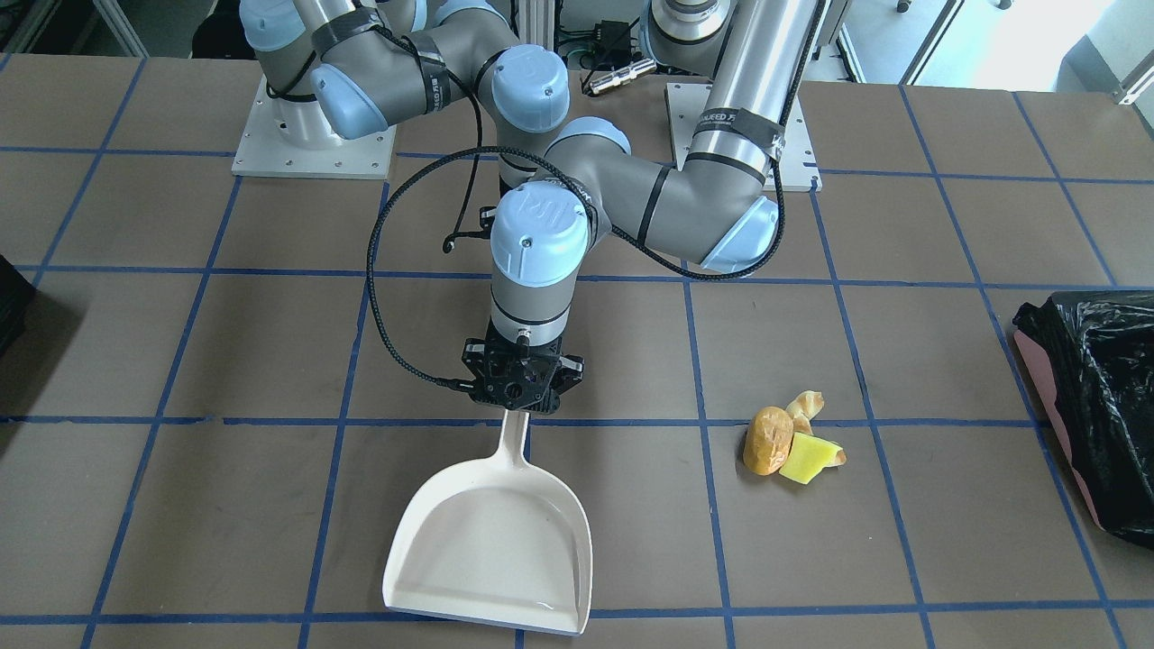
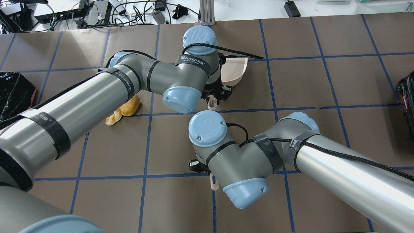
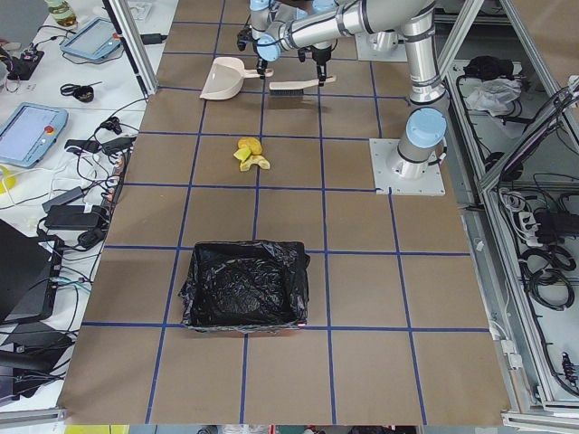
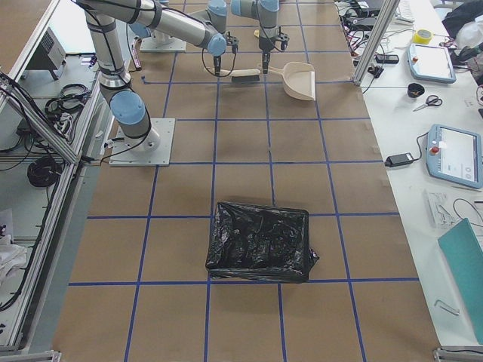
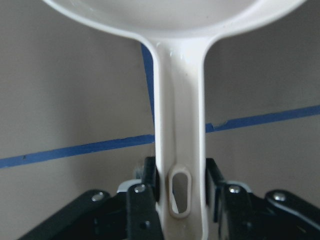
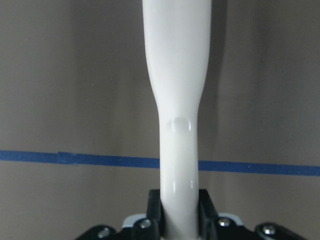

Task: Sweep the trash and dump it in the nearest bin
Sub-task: 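Lift the dustpan with the left gripper and set it beside the trash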

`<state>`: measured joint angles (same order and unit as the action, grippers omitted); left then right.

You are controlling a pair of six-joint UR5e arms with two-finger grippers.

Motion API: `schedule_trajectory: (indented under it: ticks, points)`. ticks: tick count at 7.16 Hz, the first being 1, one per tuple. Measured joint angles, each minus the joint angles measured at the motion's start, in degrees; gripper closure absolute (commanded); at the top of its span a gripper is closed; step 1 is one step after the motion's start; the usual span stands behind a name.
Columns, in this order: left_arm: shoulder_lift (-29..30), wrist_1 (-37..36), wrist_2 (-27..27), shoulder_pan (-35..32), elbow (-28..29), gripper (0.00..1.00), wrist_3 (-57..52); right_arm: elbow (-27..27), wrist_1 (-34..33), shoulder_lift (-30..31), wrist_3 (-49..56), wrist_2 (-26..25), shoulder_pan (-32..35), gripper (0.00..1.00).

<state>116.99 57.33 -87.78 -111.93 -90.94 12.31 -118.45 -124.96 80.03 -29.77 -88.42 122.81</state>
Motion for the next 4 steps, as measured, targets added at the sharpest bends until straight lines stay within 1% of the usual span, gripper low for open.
schedule_trajectory:
  ticks: [1, 2, 4]
  points:
    - [-0.8, 1.1, -1.7, 1.3, 1.6, 1.00, -3.1, 0.0, 0.0, 0.3, -2.4, 0.0, 0.1, 1.00]
    - [-1.7, 3.3, -3.3, 3.9, 3.5, 1.00, -7.1, 0.0, 0.1, 0.6, -5.6, 0.0, 0.1, 1.00]
    - [-4.5, 9.0, -4.3, 12.7, 6.1, 1.00, -19.4, 0.5, 0.0, 0.6, -15.1, 1.4, 0.3, 1.00]
